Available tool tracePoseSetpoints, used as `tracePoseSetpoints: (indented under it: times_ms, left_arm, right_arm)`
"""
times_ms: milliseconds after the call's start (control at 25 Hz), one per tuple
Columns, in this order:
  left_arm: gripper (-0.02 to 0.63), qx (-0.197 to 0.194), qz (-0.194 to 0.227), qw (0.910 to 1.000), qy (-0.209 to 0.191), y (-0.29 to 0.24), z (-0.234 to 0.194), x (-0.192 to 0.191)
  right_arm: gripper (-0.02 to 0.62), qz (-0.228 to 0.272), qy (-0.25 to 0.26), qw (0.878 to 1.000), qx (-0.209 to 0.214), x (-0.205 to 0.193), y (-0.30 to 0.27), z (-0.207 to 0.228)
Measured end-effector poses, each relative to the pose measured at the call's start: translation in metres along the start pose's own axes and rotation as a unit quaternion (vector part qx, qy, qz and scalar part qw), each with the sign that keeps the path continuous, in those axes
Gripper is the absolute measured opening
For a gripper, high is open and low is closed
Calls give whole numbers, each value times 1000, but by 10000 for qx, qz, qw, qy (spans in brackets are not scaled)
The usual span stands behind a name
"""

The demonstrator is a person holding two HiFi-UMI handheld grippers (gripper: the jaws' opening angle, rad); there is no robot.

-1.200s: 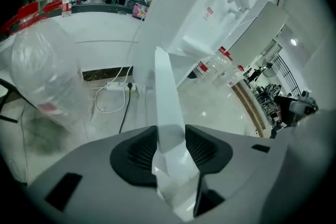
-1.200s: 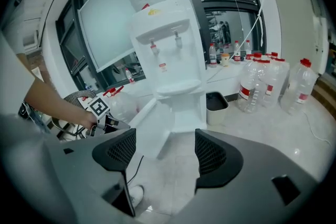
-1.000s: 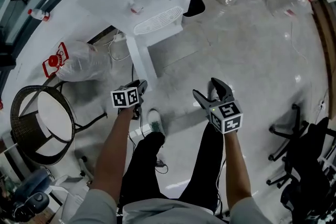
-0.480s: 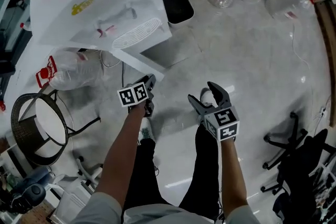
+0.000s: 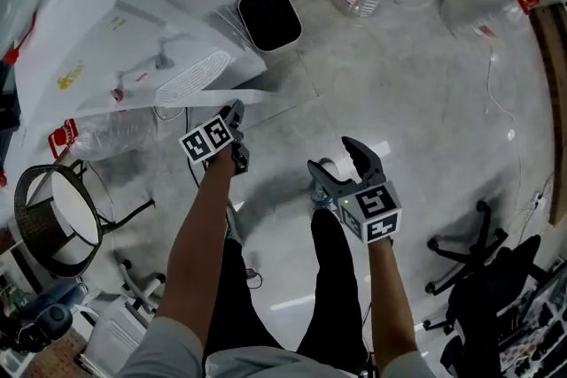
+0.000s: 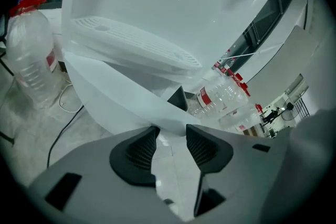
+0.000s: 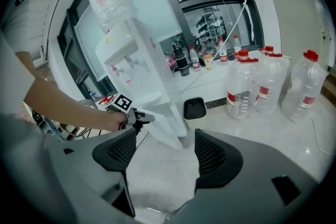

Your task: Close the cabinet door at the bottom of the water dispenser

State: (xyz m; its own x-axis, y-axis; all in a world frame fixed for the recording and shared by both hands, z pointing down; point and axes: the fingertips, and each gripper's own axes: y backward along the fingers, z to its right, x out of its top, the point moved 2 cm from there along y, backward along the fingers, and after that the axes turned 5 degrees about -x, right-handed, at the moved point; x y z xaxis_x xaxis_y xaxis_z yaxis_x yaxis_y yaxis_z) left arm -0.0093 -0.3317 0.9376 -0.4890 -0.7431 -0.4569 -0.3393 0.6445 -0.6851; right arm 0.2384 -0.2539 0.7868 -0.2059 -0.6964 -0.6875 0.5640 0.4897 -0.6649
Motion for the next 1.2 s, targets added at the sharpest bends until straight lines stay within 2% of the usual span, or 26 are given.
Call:
tracePoseSetpoints:
  times_ms: [160,280,400,600,720,840,960,1040,1120,1200]
  left_arm:
    - [194,102,268,9995,110,-17,5,19]
    - [153,234,309,9990,-219,-29,16,29]
    - [153,302,250,9977,-550,-47,29,38]
    - [152,529,355,9953,-730,-64,35,61]
    - [152,509,470,9952,-698,-69,39,70]
    - [149,461,295,9957,-750,-72,45,67]
    - [140,178,87,9940,-1076,-68,68,63]
    - [119,-234,-68,9840,-1767,-57,94,60]
    - [84,-583,-184,9664,-2498,-34,119,62]
    - [58,-836,-139,9566,-2787,0,140,70]
  right_arm:
    - [360,-217,212,9995,-23,-1,4,24]
    - [360,-303,253,9992,-94,-2,8,39]
    - [360,-357,92,9992,-132,-5,11,57]
    - [360,-528,63,9986,-79,-11,11,74]
    - [360,-525,82,9985,-87,-9,9,83]
    - [360,-536,133,9985,-47,-2,9,84]
    - [339,-413,255,9988,-44,19,12,82]
    - [336,-253,314,9991,-95,40,18,80]
    - [324,-100,438,9988,-189,63,27,75]
    - [273,95,615,9973,-377,88,41,69]
